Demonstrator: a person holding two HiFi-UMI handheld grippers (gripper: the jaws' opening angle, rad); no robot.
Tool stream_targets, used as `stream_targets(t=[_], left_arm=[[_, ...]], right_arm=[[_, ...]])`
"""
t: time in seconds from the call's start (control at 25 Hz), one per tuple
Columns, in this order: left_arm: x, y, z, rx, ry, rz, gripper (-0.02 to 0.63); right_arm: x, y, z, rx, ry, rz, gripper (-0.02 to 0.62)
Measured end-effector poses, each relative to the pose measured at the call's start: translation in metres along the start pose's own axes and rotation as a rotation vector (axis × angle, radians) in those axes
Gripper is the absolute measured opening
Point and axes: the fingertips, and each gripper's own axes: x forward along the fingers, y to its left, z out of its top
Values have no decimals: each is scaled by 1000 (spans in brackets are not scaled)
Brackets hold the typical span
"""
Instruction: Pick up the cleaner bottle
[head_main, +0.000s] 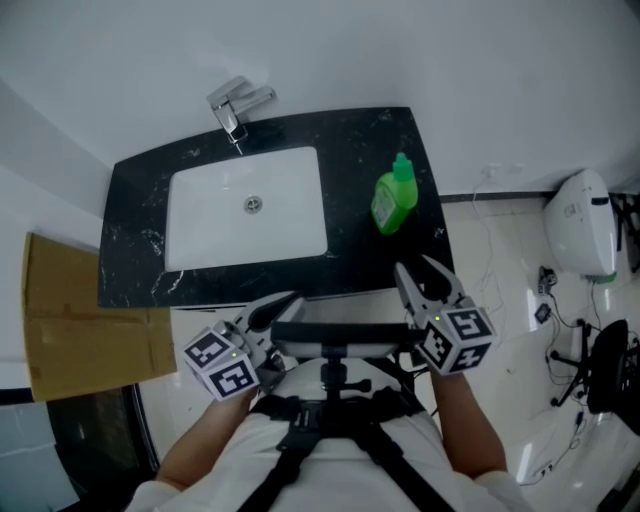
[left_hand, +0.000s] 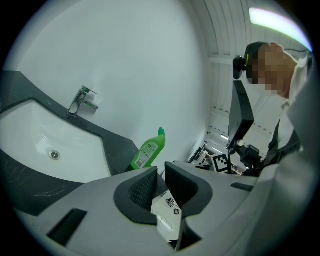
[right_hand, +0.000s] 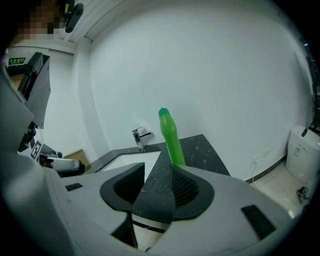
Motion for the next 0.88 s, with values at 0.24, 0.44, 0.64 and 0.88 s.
stream_targets(t=[0.24,0.44,0.64,0.88], left_arm=[[-3,1,0,2,-3,3,44],[-5,2,0,0,-6,9,44],[-6,3,1,1,-7,13,44],[-6,4,2,1,-4,18,44]], right_arm=[[0,-2,0,-1,-5,-12,143],[2,-2,1,-4,-8,-14,130],[4,-3,2,-11,-12,-25,120],[9,-6,1,-18,-4,-33,109]])
